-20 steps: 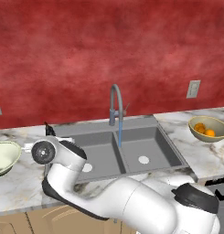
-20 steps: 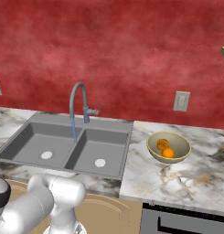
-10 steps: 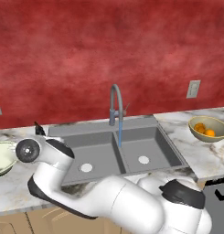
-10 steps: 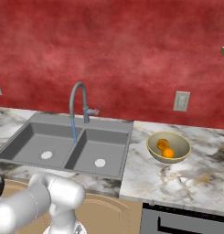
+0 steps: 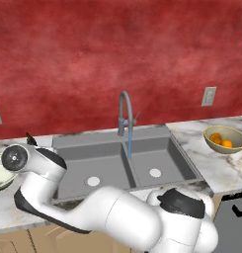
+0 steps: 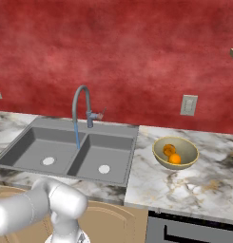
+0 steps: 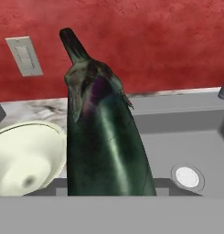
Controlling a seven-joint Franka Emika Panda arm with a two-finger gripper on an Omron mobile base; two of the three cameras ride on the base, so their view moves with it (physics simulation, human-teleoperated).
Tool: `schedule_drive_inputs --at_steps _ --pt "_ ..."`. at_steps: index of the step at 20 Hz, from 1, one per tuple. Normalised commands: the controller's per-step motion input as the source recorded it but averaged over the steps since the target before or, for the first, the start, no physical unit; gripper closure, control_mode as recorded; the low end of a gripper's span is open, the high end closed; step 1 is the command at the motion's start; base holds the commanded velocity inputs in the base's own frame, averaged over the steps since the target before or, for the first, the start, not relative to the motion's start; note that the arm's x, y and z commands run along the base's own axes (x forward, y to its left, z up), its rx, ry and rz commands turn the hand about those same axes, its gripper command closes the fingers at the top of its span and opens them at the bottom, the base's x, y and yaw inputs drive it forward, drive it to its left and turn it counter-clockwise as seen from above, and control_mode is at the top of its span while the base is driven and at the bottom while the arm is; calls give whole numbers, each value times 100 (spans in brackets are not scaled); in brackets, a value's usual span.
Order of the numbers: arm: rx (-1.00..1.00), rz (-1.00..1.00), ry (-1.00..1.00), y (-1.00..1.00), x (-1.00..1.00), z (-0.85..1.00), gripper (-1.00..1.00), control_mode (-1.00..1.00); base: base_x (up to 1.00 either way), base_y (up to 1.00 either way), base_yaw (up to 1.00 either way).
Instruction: Pick the oranges from the sink and place them in one bowl. Place the eggplant in the other bowl. Then turn off the sink faucet.
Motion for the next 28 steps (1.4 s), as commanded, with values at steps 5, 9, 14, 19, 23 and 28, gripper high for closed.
schedule_drive_inputs --at_steps 5,9,14,19,23,28 --pt "0 0 0 36 0 -14 100 -100 0 0 0" --pt "0 0 0 29 3 -24 100 -100 0 0 0" --pt "0 0 2 31 7 -15 100 -100 0 0 0" --pt "0 0 3 29 13 -17 100 -100 0 0 0" --pt "0 0 6 23 23 -23 100 -100 0 0 0" --pt "0 0 6 12 27 -21 100 -100 0 0 0"
